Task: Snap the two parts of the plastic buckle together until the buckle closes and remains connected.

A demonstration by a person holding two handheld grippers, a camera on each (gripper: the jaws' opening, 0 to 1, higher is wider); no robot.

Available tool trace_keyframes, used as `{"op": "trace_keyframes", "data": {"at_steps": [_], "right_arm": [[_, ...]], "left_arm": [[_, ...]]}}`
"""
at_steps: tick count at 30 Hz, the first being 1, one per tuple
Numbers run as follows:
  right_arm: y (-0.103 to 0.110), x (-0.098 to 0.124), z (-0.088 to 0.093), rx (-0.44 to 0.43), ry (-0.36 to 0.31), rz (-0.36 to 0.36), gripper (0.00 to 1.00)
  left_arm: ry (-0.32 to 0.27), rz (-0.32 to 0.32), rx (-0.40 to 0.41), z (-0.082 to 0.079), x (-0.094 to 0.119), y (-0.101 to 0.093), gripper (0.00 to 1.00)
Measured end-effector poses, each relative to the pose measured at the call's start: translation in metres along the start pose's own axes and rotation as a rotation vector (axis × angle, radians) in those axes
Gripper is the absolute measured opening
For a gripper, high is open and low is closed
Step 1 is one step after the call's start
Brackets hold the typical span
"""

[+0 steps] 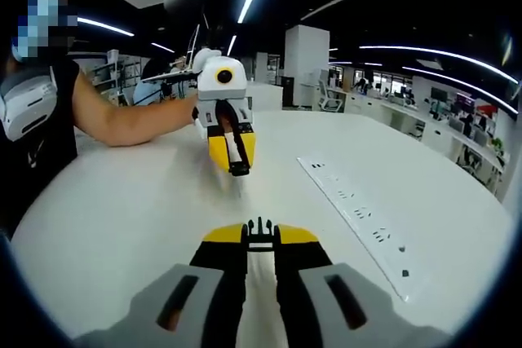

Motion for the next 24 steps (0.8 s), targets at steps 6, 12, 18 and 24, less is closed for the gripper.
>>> {"op": "trace_keyframes", "data": {"at_steps": [6, 12, 18, 24], "right_arm": [[0.001, 0.002, 0.001, -0.001, -0.001, 0.009, 0.11], [0.007, 0.002, 0.001, -0.003, -0.001, 0.008, 0.11], [0.017, 0.002, -0.002, 0.0, -0.008, 0.005, 0.11], [0.03, 0.0, -0.006, -0.002, -0.016, 0.004, 0.11]], "left_arm": [[-0.002, 0.002, -0.007, -0.002, 0.0, -0.001, 0.11], [0.003, 0.005, -0.009, 0.0, -0.001, -0.005, 0.11], [-0.001, 0.008, -0.007, 0.0, -0.001, -0.017, 0.11], [0.004, 0.01, -0.005, 0.002, 0.002, -0.028, 0.11]]}}
Point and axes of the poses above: the point that each gripper's makers call its tool centre point, and the gripper's own axes: x roughly backward along the fingers, y roughly to its left, z roughly out of its underside, the point moved 1 cm from there along x, roughly backward along the fingers
